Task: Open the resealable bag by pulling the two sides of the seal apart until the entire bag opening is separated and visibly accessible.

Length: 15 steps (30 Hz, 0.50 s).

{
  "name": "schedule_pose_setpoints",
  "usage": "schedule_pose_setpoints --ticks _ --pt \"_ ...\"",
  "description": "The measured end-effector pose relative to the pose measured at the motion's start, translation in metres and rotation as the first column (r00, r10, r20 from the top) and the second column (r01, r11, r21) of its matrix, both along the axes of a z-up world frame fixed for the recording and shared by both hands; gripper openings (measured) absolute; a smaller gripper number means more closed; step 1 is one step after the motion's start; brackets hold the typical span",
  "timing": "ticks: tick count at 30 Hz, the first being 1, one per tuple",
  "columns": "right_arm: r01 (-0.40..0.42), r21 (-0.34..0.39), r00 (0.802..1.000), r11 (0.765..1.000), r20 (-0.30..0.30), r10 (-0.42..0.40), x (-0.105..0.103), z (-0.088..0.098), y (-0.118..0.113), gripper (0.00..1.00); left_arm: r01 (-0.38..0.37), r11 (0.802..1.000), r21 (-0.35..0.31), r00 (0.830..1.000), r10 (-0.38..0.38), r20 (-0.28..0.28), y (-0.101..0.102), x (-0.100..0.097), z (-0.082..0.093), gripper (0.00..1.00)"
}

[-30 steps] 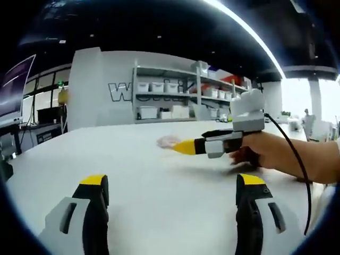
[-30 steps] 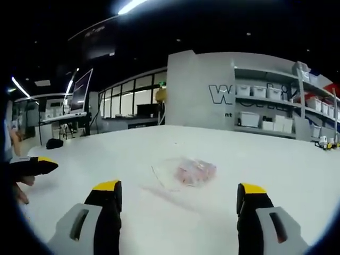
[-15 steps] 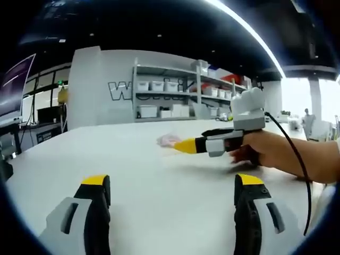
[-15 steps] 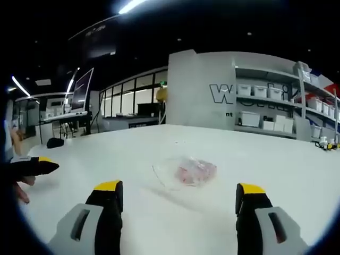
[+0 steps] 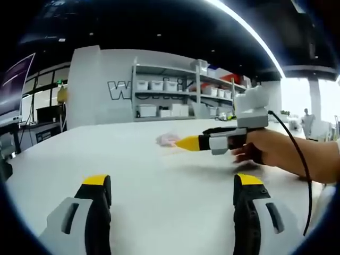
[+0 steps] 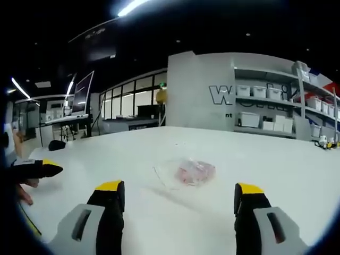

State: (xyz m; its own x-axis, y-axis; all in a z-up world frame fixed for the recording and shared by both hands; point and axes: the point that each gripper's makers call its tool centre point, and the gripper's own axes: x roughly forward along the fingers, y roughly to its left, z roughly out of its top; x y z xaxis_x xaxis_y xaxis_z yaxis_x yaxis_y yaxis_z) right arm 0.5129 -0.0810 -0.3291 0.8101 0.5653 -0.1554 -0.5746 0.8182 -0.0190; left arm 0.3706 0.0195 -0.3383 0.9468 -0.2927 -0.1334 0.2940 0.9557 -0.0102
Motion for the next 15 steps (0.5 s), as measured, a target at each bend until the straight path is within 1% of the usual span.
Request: schedule_pose_setpoints --ticks 7,15 --pt "-0.001 0.004 1.0 1.0 0.005 0.001 0.0013 0.0036 -0.0002 0.86 0.0 1.0 0.001 1.0 0.0 -0.005 -0.0002 0.0006 -0.0007 0.94" --pt "-0.005 0.009 1.0 1.0 0.007 0.005 -0.002 0.005 -0.0002 0.85 -0.002 1.0 0.001 1.0 0.002 -0.006 0.0004 0.0017 -0.0006 0.94"
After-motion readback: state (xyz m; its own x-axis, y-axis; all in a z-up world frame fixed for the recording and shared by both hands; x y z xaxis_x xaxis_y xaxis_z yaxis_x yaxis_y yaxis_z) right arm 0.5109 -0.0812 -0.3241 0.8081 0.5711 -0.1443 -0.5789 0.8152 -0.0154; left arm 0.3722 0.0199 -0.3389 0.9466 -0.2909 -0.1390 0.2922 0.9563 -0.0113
